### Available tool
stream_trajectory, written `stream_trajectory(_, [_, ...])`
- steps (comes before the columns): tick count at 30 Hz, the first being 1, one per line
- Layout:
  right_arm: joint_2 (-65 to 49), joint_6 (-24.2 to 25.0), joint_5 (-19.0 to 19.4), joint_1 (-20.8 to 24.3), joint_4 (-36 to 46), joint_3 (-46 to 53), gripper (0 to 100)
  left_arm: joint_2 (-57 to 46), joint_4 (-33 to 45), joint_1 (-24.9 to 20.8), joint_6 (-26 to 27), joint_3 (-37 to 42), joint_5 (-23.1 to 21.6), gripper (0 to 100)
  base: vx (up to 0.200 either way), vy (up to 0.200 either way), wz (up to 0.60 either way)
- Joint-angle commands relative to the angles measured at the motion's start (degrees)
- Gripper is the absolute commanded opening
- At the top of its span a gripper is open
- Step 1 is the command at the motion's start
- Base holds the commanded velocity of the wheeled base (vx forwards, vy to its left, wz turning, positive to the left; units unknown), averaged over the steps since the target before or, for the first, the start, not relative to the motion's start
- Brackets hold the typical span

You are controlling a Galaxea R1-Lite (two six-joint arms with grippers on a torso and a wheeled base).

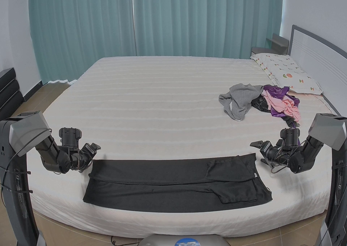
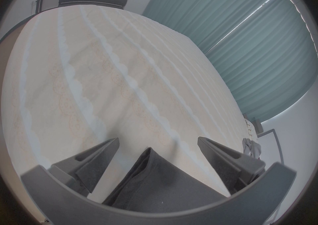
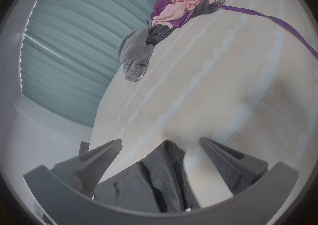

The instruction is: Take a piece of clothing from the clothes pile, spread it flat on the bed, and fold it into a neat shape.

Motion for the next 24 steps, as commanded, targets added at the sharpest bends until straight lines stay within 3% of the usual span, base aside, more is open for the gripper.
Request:
stream_trajectory(1, [-1.73,0.49,1.49,-1.34,0.02,1.27,100,-1.84,-0.13,1.35,0.32,1.04,-4.98,100,0.000,0.000,0.00])
stream_trajectory(4, [-1.73,0.57,1.75,-1.34,-0.07,1.54,100,-3.07,-0.31,1.79,0.68,2.45,-9.37,100,0.000,0.000,0.00])
stream_trajectory(5, [-1.73,0.57,1.75,-1.17,-0.24,1.89,100,-3.60,-1.80,2.31,2.87,3.94,-14.29,100,0.000,0.000,0.00])
stream_trajectory(8, [-1.55,0.57,1.75,-0.99,-1.03,2.24,100,-3.60,-3.47,3.02,7.27,6.14,-17.72,100,0.000,0.000,0.00])
stream_trajectory(10, [-1.55,0.57,1.75,-0.99,-2.18,2.85,100,-3.51,-4.97,3.37,14.91,9.39,-20.10,100,0.000,0.000,0.00])
stream_trajectory(22, [-1.46,0.49,1.75,-0.90,-2.44,3.03,100,-3.43,-4.97,3.02,18.87,11.42,-19.66,100,0.000,0.000,0.00])
stream_trajectory(24, [-1.37,0.49,1.75,-0.90,-2.44,3.12,100,-3.34,-5.05,3.02,21.95,12.56,-19.57,100,0.000,0.000,0.00])
